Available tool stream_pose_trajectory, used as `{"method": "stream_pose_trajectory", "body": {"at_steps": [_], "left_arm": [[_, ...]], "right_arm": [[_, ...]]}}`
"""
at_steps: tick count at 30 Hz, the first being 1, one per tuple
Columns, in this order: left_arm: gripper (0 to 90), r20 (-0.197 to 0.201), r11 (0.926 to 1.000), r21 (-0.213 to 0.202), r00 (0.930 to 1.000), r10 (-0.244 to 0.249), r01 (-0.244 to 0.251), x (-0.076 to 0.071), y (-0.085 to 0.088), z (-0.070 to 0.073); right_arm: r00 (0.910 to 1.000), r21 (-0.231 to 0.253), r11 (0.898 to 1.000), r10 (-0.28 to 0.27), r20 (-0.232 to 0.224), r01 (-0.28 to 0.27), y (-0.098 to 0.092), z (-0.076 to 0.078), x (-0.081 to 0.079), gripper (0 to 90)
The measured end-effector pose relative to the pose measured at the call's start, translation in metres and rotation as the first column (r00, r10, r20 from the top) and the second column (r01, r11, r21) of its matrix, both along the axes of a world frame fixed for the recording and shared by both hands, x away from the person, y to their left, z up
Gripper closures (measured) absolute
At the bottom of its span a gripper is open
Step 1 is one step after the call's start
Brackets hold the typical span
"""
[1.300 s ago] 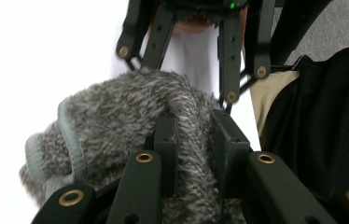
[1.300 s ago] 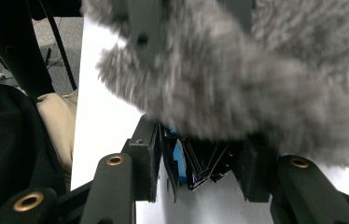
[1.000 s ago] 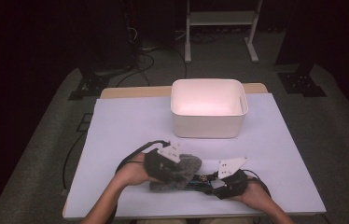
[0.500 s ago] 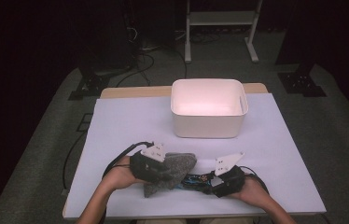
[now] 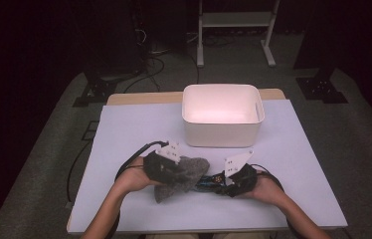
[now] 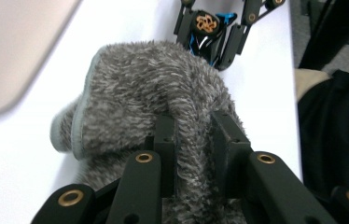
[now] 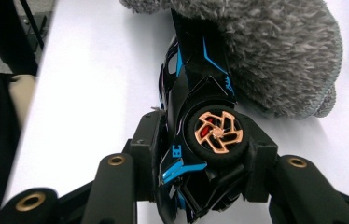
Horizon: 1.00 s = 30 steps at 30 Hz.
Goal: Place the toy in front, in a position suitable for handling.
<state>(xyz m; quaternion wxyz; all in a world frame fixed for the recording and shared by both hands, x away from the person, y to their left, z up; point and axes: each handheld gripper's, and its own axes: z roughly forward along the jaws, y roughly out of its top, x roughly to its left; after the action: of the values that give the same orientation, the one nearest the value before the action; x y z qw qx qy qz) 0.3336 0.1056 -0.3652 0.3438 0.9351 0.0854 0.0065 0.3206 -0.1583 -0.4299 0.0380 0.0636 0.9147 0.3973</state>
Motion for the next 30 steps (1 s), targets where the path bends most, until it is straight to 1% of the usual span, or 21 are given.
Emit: {"method": "stream_pose_trajectory", "body": {"at_steps": [2,4,7,9,11,15,17,19,24,30], "left_arm": [[73.8,0.004,0.9998,0.017,1.0000,0.008,-0.008,0.008,-0.006,-0.001],[73.8,-0.009,0.9996,0.027,1.0000,0.002,-0.001,0.013,-0.010,-0.005],[73.9,-0.037,0.9999,0.013,0.9993,-0.005,0.005,0.014,-0.012,-0.010],[73.8,-0.044,1.0000,0.003,0.9990,-0.002,0.002,0.012,-0.011,-0.011],[73.9,-0.056,1.0000,-0.006,0.9984,-0.004,0.003,0.010,-0.009,-0.012],[73.9,-0.051,0.9999,-0.003,0.9986,-0.010,0.010,0.005,-0.008,-0.012],[73.9,-0.051,0.9999,-0.002,0.9986,-0.014,0.013,0.003,-0.008,-0.012],[73.9,-0.053,0.9998,-0.005,0.9984,-0.019,0.019,0.000,-0.007,-0.012],[73.9,-0.055,0.9992,-0.012,0.9978,-0.038,0.037,-0.010,-0.004,-0.015],[74.1,-0.066,0.9981,-0.024,0.9962,-0.058,0.056,-0.020,0.000,-0.020]], "right_arm": [[0.9999,-0.005,1.000,-0.009,0.004,0.009,-0.002,0.000,0.006,56.2],[0.9998,-0.003,1.000,-0.015,-0.012,0.015,-0.003,-0.001,0.010,56.1],[0.9991,0.016,0.999,-0.036,-0.021,0.037,-0.006,-0.004,0.007,55.7],[0.9983,0.029,0.998,-0.052,-0.029,0.052,-0.008,-0.004,0.006,53.9],[0.9952,0.049,0.997,-0.061,-0.076,0.065,-0.011,-0.004,0.006,50.5],[0.9901,0.049,0.995,-0.079,-0.116,0.085,-0.010,-0.002,0.003,42.0],[0.9879,0.051,0.994,-0.092,-0.125,0.099,-0.009,0.000,0.000,36.9],[0.9820,0.054,0.992,-0.102,-0.159,0.112,-0.008,0.002,-0.001,32.7],[0.9780,0.057,0.991,-0.112,-0.176,0.124,-0.005,0.005,-0.005,28.0],[0.9729,0.057,0.988,-0.131,-0.190,0.144,-0.005,0.000,-0.008,26.5]]}}
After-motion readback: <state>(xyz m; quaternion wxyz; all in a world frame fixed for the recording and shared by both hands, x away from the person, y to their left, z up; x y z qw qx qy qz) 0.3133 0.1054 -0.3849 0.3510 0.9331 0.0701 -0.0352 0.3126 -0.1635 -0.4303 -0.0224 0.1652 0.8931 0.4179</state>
